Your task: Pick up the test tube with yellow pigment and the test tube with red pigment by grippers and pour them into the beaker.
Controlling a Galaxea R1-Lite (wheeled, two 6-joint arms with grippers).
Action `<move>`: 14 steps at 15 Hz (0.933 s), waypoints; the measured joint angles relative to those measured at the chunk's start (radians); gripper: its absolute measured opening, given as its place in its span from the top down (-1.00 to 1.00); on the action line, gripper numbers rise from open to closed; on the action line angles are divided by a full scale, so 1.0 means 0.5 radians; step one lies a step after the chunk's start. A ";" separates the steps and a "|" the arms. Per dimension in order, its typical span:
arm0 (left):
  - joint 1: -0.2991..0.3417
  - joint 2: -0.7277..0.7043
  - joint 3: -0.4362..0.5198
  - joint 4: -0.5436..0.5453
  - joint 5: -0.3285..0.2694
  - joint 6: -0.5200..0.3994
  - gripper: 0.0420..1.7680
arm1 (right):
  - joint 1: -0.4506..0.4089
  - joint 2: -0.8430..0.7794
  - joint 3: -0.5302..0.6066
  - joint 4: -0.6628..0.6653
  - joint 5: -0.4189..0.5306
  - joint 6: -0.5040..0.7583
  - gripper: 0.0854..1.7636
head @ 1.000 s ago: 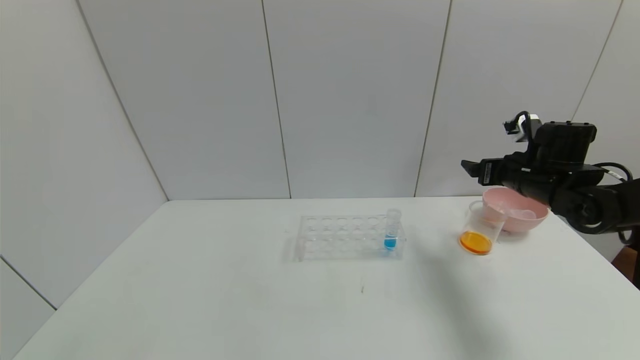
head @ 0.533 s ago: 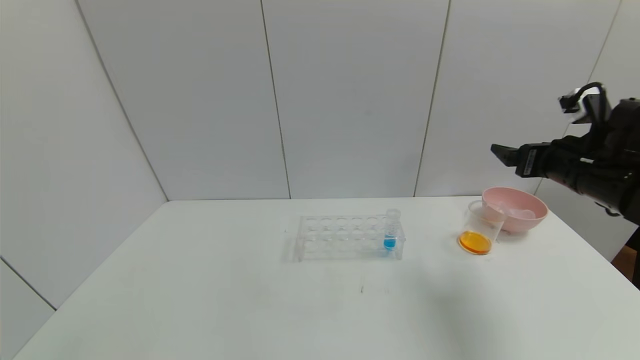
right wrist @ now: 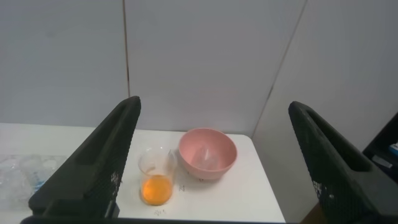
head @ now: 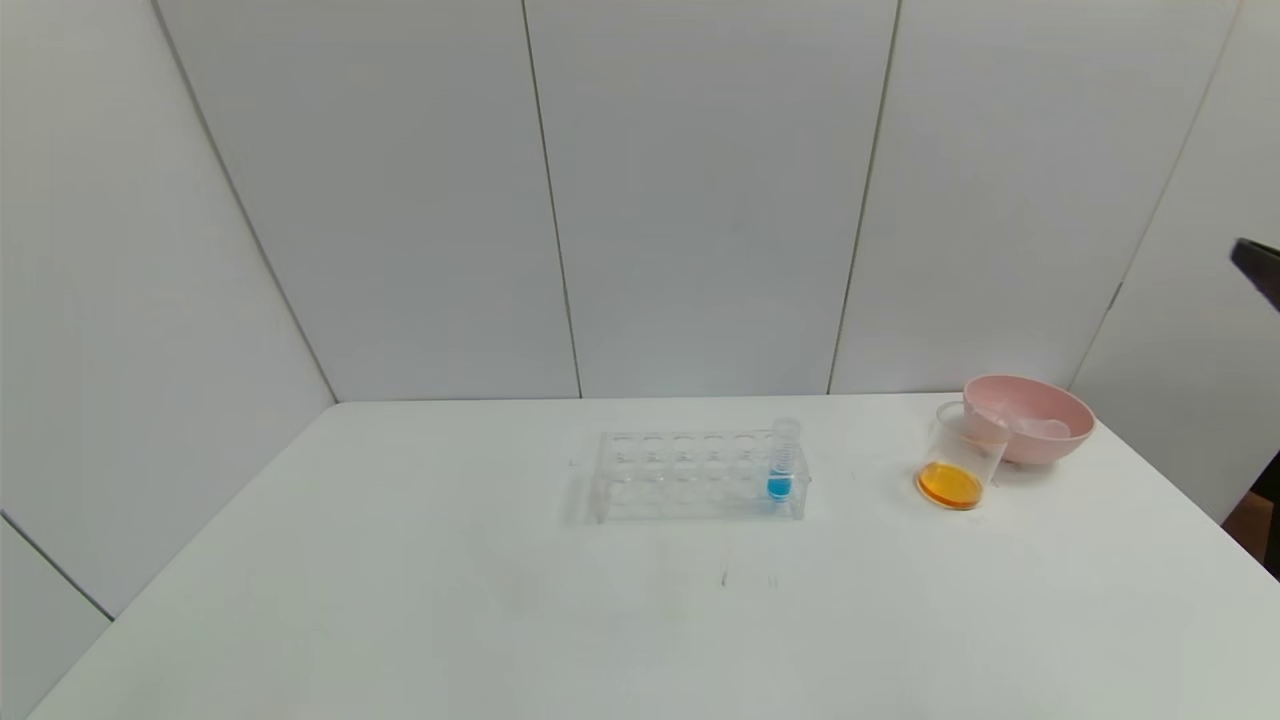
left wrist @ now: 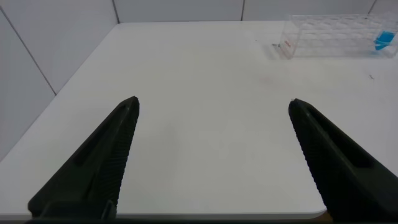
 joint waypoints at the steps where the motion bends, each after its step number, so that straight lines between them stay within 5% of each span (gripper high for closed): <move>1: 0.000 0.000 0.000 0.000 0.000 0.001 -0.94 | -0.015 -0.154 0.037 0.100 0.006 -0.004 -0.92; 9: 0.000 0.000 0.000 -0.001 0.000 0.001 -0.94 | 0.028 -1.398 0.237 0.892 0.193 0.014 -0.92; 14: 0.000 0.000 0.000 0.000 0.000 0.000 -0.94 | 0.045 -1.974 0.374 0.992 0.195 0.013 -0.92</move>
